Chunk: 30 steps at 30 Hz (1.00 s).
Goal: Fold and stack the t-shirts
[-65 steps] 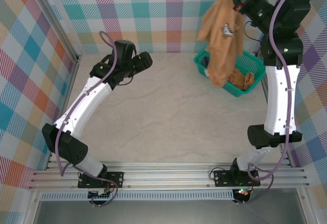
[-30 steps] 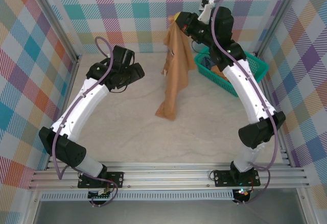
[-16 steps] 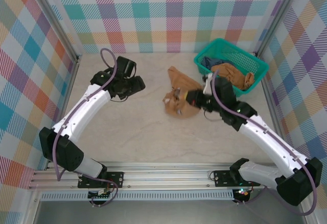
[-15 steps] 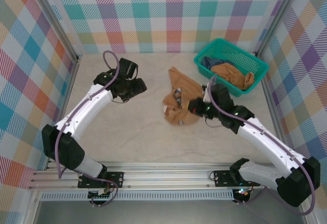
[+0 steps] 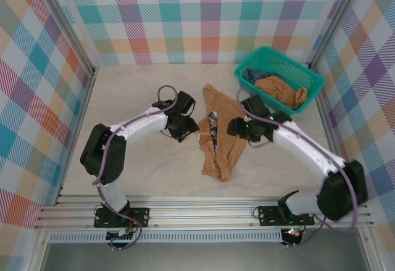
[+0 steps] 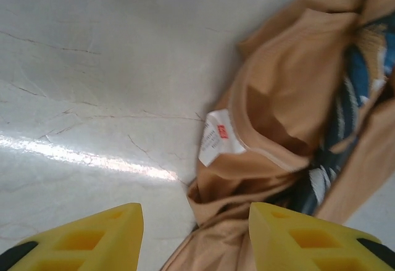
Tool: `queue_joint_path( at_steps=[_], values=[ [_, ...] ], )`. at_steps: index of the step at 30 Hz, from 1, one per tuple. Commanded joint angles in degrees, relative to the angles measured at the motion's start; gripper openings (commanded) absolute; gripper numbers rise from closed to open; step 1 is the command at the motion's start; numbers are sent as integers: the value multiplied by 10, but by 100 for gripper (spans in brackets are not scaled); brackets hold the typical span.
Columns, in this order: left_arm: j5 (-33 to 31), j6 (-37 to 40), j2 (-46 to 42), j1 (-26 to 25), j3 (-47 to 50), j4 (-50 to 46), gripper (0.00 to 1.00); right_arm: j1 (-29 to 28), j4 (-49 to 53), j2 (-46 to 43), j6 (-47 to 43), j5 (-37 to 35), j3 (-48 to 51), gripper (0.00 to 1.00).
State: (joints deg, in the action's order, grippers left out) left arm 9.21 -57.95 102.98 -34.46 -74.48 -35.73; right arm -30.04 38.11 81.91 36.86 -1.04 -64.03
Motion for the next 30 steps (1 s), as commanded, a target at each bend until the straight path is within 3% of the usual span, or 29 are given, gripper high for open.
queue_joint_path(
  at_steps=[1, 5, 10, 13, 16, 23, 27, 30],
  values=[
    [36, -46, 19, 1, 12, 64, 50, -2, -16, 140, -52, 18, -91, 58],
    [56, -62, 47, -4, 10, 82, 53, 0, 12, 283, -68, -3, -218, 54],
    [58, -66, 64, -9, 4, 81, 58, 7, 107, 392, -53, -54, -326, 39],
    [54, -65, 77, -9, -2, 75, 58, 12, 112, 400, -42, -76, -319, 30],
    [52, -63, 93, -9, -12, 83, 58, 16, 94, 380, -38, -90, -304, 8],
    [41, -48, 131, -9, -62, 93, 57, 16, 97, 299, -45, -110, -312, 0],
    [46, -45, 158, -9, -88, 94, 44, 20, 119, 263, -45, -113, -311, 0],
    [40, -40, 168, -8, -93, 93, 13, 31, 123, 230, -47, -116, -292, 0]
  ],
)
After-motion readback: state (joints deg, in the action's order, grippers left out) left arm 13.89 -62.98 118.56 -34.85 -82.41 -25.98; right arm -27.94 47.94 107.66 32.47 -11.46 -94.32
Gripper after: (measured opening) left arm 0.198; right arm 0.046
